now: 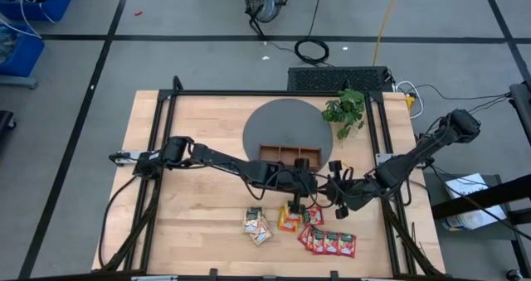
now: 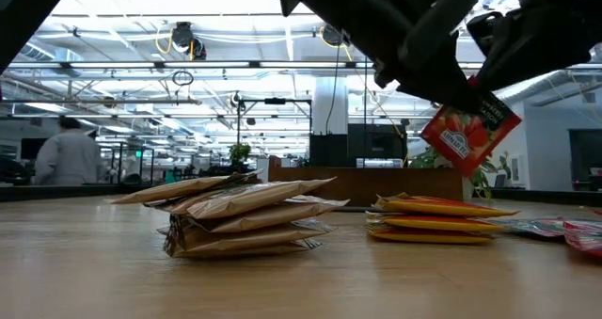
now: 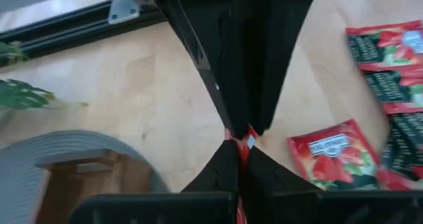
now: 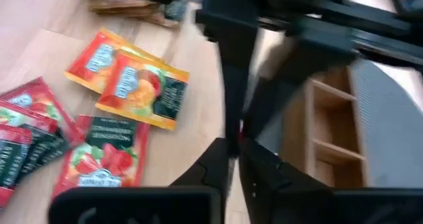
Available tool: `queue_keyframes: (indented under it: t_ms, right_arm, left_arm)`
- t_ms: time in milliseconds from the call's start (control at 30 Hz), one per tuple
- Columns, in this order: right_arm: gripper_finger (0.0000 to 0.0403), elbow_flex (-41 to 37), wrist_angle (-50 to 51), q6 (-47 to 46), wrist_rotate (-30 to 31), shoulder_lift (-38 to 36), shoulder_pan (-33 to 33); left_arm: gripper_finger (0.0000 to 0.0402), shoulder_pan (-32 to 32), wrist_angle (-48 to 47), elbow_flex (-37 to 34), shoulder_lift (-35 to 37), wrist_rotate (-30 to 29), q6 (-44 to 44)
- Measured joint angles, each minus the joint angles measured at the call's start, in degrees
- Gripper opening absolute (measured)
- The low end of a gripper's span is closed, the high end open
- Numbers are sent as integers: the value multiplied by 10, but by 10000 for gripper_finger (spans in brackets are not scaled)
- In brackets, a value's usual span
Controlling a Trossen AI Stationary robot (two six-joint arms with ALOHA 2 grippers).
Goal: Pick & Place Tea
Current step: Put the red tea bag into the left section of the wooden organiser
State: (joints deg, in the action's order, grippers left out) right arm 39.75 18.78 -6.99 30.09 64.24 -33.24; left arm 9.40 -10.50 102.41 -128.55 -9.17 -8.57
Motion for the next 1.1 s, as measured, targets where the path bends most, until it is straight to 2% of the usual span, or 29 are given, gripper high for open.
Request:
queue_keyframes:
  t_ms: [200, 333, 467, 600, 700, 900, 967, 1100]
  right_arm:
    - [101, 0, 27, -51, 39, -83, -27]
    - [146, -37, -51, -68, 61, -134, -60]
    - [175, -102, -140, -59, 90, -172, -82]
    - [182, -147, -162, -57, 145, -223, -105]
    - [179, -192, -250, -29, 192, -255, -121]
    - [178, -316, -558, 93, 178, -260, -130]
    - [178, -352, -608, 96, 179, -260, -130]
    - [176, -379, -643, 71, 178, -255, -128]
  left_arm:
    - [3, 4, 1, 0, 0, -18, -27]
    - [3, 4, 22, 0, 0, -20, -75]
    - [3, 4, 32, -1, 11, -19, -96]
    - [4, 4, 19, -1, 45, -18, -103]
    - [2, 6, 12, 0, 64, -13, -111]
    - [3, 11, 14, 0, 77, -3, -124]
    - [4, 11, 16, 0, 77, -3, -123]
    - [3, 10, 30, 0, 77, -3, -122]
